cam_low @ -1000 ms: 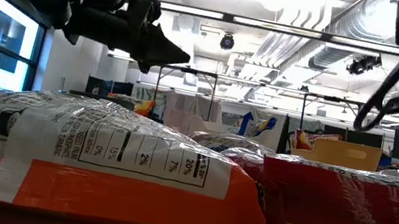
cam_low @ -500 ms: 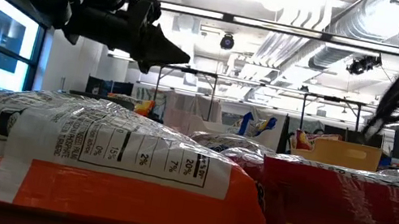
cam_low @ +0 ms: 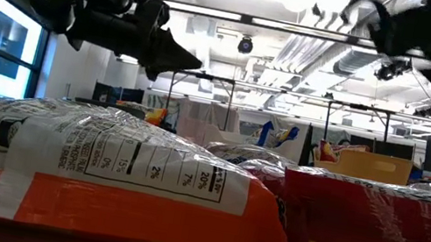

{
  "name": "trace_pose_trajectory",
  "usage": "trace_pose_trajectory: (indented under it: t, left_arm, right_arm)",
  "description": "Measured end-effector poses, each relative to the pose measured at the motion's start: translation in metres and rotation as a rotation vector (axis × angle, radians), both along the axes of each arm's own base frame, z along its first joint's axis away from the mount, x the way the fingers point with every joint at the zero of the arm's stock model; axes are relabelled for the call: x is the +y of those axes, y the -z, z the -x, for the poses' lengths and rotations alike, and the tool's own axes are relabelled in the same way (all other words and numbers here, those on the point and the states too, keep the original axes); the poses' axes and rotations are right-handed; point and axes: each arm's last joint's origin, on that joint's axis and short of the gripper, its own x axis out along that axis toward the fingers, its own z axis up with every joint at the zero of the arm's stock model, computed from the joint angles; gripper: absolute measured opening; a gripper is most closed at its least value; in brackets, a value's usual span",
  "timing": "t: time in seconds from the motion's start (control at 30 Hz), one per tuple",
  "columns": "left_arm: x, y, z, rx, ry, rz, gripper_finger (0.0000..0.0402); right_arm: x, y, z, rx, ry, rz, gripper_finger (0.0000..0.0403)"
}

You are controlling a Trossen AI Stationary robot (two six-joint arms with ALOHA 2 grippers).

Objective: Sort Maruchan noodles
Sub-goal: Put the right orange noodle pack into the yellow bin, then put the right orange noodle pack into the blue bin

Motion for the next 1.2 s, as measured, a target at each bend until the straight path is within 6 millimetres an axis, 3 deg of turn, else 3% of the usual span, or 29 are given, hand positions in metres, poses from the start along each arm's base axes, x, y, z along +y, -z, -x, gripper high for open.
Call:
trace_pose_trajectory:
  t: [0.13, 0.23, 0.4, 0.6, 0.73, 0.83, 1.0, 1.2]
  left_arm:
    - [0.002, 0.003, 0.008, -0.036, -0.014, 0.023, 0.0]
    - [0.001, 0.006, 0.011, -0.031, -0.015, 0.027, 0.0]
    - [0.0, 0.006, 0.01, -0.029, -0.011, 0.028, 0.0]
    - [0.0, 0.007, 0.01, -0.022, -0.008, 0.024, 0.0]
    - [0.0, 0.007, 0.01, -0.022, -0.008, 0.023, 0.0]
    - [0.0, 0.007, 0.01, -0.022, -0.008, 0.021, 0.0]
    - [0.0, 0.006, 0.01, -0.021, -0.008, 0.005, 0.0]
    - [0.0, 0.006, 0.01, -0.021, -0.01, 0.0, 0.0]
  right_arm:
    - [-0.004, -0.019, -0.004, 0.016, -0.008, -0.012, 0.0]
    - [0.005, -0.015, 0.003, 0.104, 0.056, -0.143, 0.0]
    - [0.017, 0.012, 0.031, 0.347, 0.218, -0.284, 0.0001]
    - [0.037, 0.057, 0.068, 0.516, 0.242, -0.426, 0.0]
    - [0.046, 0.081, 0.075, 0.442, 0.2, -0.515, 0.0]
    - [0.045, 0.088, 0.073, 0.332, 0.165, -0.448, 0.0]
    - [0.035, 0.08, 0.059, 0.154, 0.061, -0.241, 0.0]
    - [0.025, 0.067, 0.037, -0.02, -0.24, -0.032, 0.0]
